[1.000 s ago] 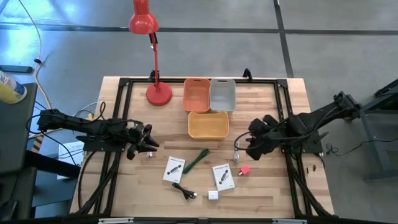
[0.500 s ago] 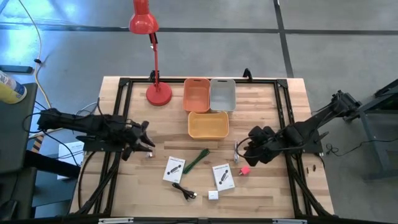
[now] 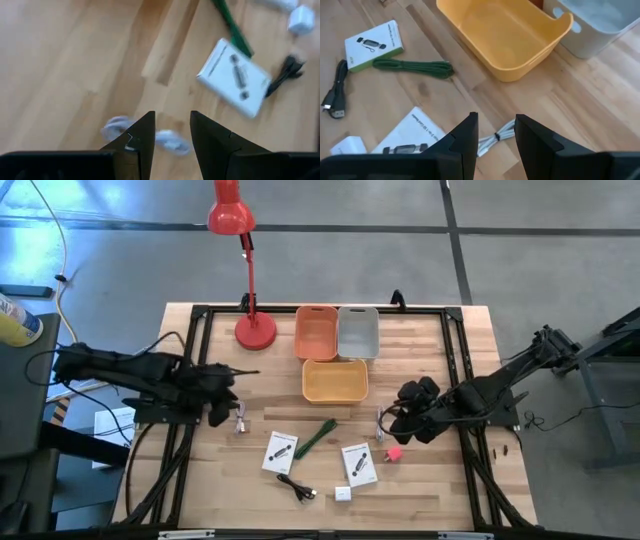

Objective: Pick and place items into bin
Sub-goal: Put the left white charger cable into the orange bin

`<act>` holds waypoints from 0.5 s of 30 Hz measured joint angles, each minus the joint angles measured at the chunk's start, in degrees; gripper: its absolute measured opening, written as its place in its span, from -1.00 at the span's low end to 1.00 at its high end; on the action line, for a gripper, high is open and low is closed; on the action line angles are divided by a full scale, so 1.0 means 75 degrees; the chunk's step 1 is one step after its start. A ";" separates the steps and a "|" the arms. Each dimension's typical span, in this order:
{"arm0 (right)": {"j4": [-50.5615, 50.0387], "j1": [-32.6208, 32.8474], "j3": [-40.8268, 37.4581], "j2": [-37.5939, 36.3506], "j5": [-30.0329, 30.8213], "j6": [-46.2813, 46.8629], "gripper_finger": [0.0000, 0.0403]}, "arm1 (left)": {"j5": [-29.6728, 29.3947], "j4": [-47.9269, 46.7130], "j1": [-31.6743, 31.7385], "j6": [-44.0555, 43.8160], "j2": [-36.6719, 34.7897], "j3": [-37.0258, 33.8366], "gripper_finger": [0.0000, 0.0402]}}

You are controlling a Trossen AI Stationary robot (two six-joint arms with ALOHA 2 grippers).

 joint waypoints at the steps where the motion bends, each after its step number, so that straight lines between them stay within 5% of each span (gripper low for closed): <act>1: -0.0026 0.0000 0.0000 -0.0019 0.0029 -0.0049 -0.41 | 0.0003 0.0167 0.0000 -0.0020 0.0187 0.0000 -0.45; 15: -0.0203 -0.0015 0.0006 -0.0762 0.0208 -0.0174 -0.41 | 0.1051 -0.0511 0.0000 -0.1417 0.2720 -0.0006 -0.39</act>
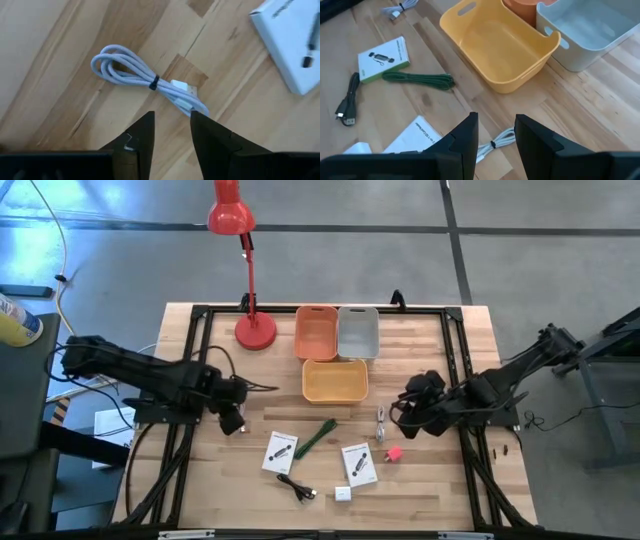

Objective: Pick and place items into bin
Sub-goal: Put the left white charger cable into the orange bin

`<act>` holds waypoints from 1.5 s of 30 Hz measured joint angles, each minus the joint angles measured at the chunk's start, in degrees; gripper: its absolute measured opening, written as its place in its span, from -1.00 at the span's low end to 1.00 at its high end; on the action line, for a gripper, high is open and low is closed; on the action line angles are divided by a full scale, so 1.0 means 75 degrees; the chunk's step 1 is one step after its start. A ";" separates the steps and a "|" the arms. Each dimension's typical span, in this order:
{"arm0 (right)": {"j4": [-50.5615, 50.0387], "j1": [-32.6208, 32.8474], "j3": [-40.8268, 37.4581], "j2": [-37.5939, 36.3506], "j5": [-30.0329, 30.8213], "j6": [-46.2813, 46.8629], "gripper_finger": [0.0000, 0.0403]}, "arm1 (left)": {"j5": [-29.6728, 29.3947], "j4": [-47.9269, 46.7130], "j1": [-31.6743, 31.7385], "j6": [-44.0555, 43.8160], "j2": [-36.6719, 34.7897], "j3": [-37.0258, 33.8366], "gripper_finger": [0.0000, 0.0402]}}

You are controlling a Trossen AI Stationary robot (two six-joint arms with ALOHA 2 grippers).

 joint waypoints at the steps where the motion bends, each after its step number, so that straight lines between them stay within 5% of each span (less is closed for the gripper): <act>1: -0.0041 0.0000 0.0000 -0.0043 0.0000 -0.0003 -0.41 | 0.0001 0.0078 0.0000 -0.0011 0.0155 0.0000 -0.35; 15: -0.0333 0.0006 0.0000 -0.0286 0.0044 -0.0382 -0.41 | -0.0080 0.0559 0.0000 -0.0672 0.1270 0.0003 0.67; 21: -0.0336 0.0006 0.0003 -0.0286 0.0044 -0.0469 -0.41 | -0.0177 0.0652 0.0000 -0.0960 0.1825 0.0006 0.91; 28: -0.0336 0.0006 0.0003 -0.0285 0.0043 -0.0521 -0.41 | -0.0241 0.1834 0.0000 -0.0984 0.2495 0.0006 0.86; 45: -0.0330 0.0006 0.0006 -0.0283 0.0195 -0.0512 -0.41 | -0.0184 0.1522 0.0006 -0.0292 0.2935 0.0029 0.21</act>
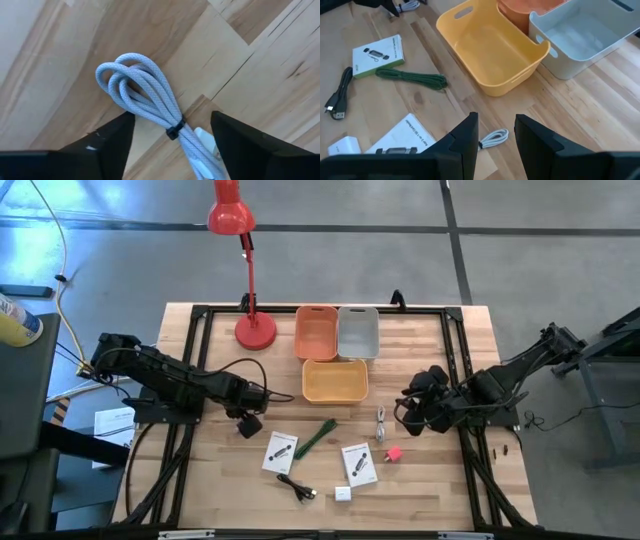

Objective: Pick and place items into bin
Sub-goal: Put the left white charger cable into the orange bin

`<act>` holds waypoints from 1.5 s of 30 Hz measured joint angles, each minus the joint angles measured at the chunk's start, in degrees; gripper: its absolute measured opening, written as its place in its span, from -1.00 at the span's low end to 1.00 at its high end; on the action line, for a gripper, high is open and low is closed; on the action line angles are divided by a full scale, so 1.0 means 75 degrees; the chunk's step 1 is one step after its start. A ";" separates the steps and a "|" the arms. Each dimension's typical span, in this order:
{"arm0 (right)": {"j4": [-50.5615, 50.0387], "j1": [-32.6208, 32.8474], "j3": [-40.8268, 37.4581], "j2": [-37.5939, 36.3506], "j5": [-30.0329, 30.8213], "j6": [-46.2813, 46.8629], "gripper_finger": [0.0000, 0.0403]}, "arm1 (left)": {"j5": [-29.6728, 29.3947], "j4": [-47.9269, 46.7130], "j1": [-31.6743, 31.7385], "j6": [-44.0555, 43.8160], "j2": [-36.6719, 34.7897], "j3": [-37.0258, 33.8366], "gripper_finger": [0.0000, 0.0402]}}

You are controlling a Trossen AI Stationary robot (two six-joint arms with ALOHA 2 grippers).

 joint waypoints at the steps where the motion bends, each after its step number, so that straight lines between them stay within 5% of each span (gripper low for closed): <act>1: 0.0017 0.0000 0.0000 0.0000 0.0028 0.0002 -0.41 | -0.0003 -0.0010 0.0001 0.0054 0.0001 -0.0002 0.16; 9: 0.0107 0.0000 0.0000 0.0000 0.0110 0.0009 -0.41 | -0.0221 -0.0063 0.0000 0.0503 0.0004 -0.0015 -0.17; 19: 0.0111 -0.0001 0.0000 0.0000 0.0527 -0.0011 -0.41 | -0.0944 0.0049 -0.0029 0.3185 0.0052 0.0226 -0.53; 27: 0.0134 -0.0254 0.0000 0.0003 0.0533 -0.0031 -0.41 | -0.1598 0.2796 -0.0023 0.4343 0.0317 0.0406 -0.65; 33: 0.0242 -0.0303 0.0000 0.0003 0.0368 -0.0012 -0.41 | -0.1787 0.2795 0.0052 0.4200 0.0783 0.0443 -0.80; 45: 0.0376 -0.0303 0.0000 0.0003 0.0283 -0.0009 -0.41 | -0.1634 0.2693 0.0047 0.4796 0.0936 0.0503 -0.61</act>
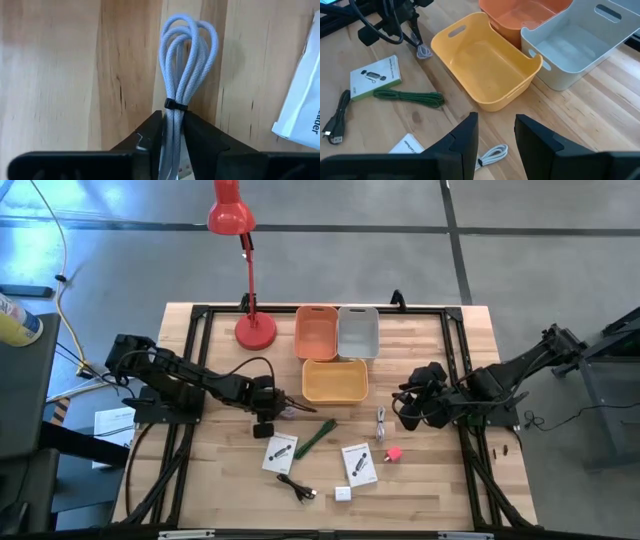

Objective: Pick and place items into bin
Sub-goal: Put the left white charger cable into the orange bin

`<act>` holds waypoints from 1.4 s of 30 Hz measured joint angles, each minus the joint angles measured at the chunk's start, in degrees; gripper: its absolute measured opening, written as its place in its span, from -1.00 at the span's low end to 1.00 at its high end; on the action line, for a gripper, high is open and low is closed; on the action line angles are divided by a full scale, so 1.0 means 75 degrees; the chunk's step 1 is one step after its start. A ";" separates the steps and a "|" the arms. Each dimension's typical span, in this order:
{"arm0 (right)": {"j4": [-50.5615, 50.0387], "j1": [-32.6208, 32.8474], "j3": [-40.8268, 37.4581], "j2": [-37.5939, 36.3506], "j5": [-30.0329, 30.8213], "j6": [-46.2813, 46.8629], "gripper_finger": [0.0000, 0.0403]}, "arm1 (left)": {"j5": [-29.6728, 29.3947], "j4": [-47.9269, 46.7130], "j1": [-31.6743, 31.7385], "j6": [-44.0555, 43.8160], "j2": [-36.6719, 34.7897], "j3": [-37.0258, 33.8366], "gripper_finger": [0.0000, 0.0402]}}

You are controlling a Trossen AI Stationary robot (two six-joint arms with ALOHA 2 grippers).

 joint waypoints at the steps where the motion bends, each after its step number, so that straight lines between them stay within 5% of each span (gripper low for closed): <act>1: 0.0005 0.0000 0.0000 0.0000 0.0000 -0.0001 -0.41 | 0.0025 0.0006 0.0000 -0.0006 0.0004 0.0001 -0.59; 6: 0.0011 0.0000 0.0000 0.0000 0.0012 0.0000 -0.41 | 0.0001 -0.0010 0.0005 -0.0066 0.0001 -0.0002 -0.58; 14: 0.0019 0.0000 0.0000 0.0000 0.0017 0.0000 -0.41 | -0.0097 -0.0259 0.0000 -0.0053 0.0023 0.0249 -0.96; 20: 0.0019 0.0000 0.0000 0.0000 0.0017 -0.0003 -0.41 | -0.0606 -0.0990 0.0002 -0.0003 0.0033 0.0813 -0.89; 26: 0.0019 0.0000 0.0000 0.0000 0.0017 -0.0143 -0.41 | -0.0870 -0.2113 0.0000 0.0405 0.0027 0.1666 -0.96; 36: -0.0010 0.0000 0.0000 0.0000 0.0017 -0.0414 -0.41 | -0.2410 -0.4618 0.0078 0.1029 0.0015 0.3760 -0.97; 42: -0.0016 0.0000 0.0000 0.0000 0.0016 -0.0786 -0.41 | -0.2667 -0.4290 0.0904 0.1527 0.0004 0.4716 -0.99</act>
